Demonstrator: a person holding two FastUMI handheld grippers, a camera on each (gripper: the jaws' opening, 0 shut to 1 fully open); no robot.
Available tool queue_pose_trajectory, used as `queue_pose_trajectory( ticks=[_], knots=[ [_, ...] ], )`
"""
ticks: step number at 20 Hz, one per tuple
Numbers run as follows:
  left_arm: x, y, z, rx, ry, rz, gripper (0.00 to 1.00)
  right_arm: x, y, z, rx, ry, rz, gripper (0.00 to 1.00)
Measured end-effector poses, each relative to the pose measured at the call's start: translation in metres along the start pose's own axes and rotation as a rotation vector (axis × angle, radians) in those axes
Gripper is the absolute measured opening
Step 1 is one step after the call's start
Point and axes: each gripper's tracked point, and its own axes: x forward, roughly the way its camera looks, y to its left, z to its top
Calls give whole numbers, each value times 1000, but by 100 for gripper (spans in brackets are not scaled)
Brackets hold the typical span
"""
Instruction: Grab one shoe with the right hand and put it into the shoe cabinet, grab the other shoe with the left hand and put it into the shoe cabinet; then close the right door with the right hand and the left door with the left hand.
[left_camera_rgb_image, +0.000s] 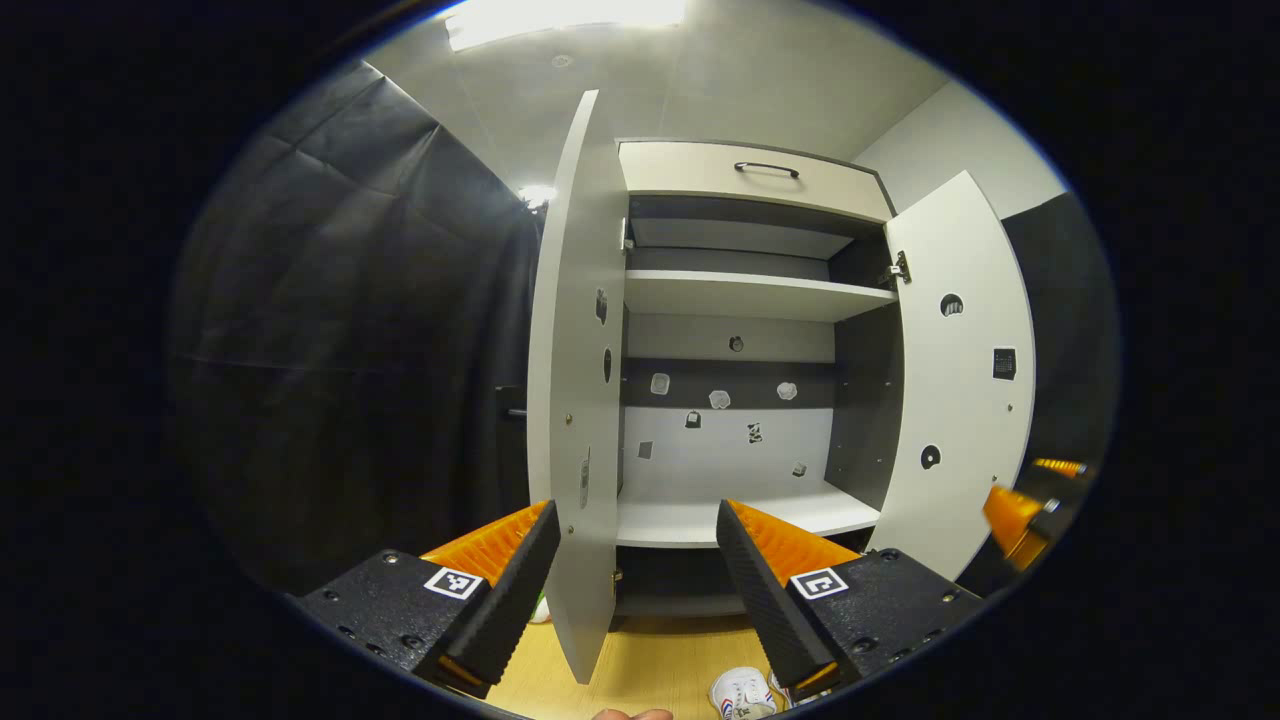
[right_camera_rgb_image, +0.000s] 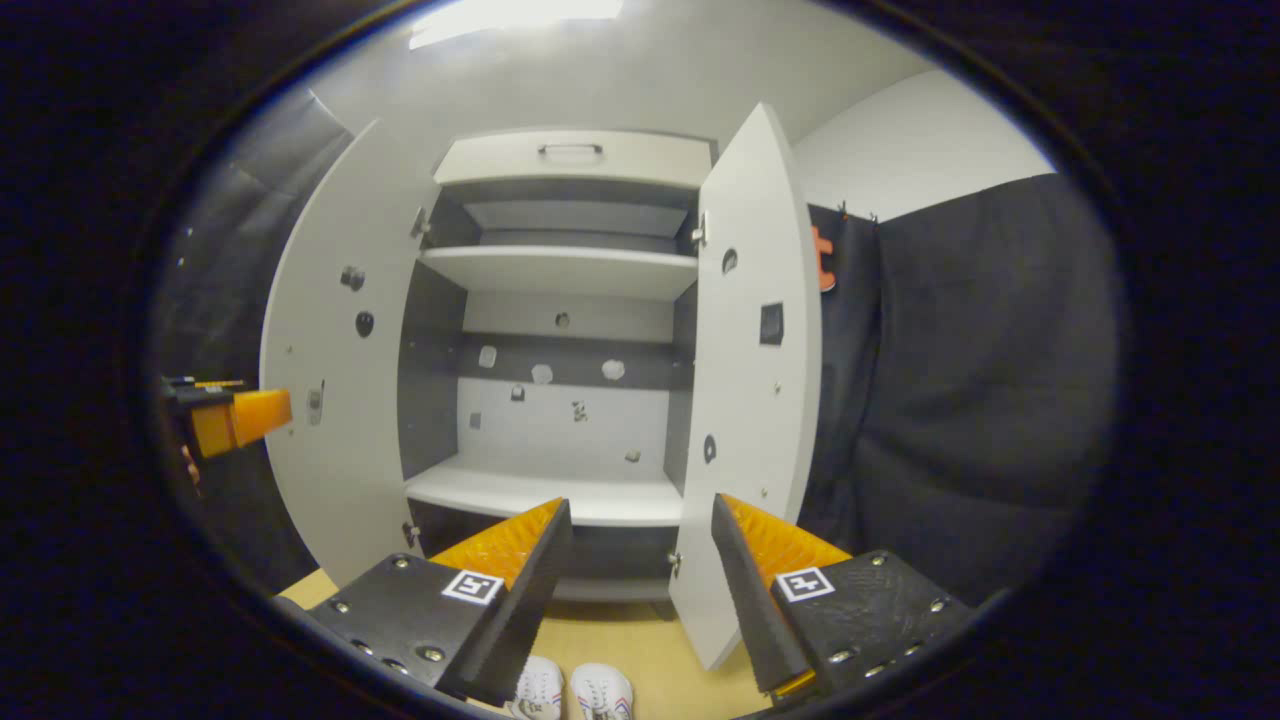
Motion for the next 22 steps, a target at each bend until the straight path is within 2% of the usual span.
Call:
queue_pose_trajectory(
  ticks=[1, 2, 5, 6, 7, 12, 16, 18, 19, 22],
  knots=[
    [-1, 1, -1, -1, 2, 3, 96, 4, 0, -25, -5, 59, 0, 83],
    [0, 2, -1, -1, 4, 5, 96, 6, 6, -51, -8, 126, 23, 70],
    [-2, 8, -4, 8, 8, 22, 96, 16, 19, -138, -14, 312, 67, 69],
    [-3, 11, -5, 12, 12, 29, 96, 15, 21, -162, -16, 366, 81, 63],
    [-4, 14, -6, 16, 15, 36, 96, 14, 25, -189, -17, 421, 95, 61],
    [-7, 29, -10, 35, 26, 73, 96, 1, 38, -297, -10, 655, 140, 61],
    [-8, 42, -16, 48, 45, 105, 96, -7, 42, -352, -24, 776, 161, 61],
    [-7, 48, -20, 50, 56, 119, 96, -8, 45, -372, -51, 814, 175, 58],
    [-7, 51, -21, 51, 59, 126, 96, -8, 47, -381, -60, 831, 182, 61],
    [-6, 58, -24, 52, 69, 148, 96, -8, 49, -402, -81, 878, 195, 61]
  ],
)
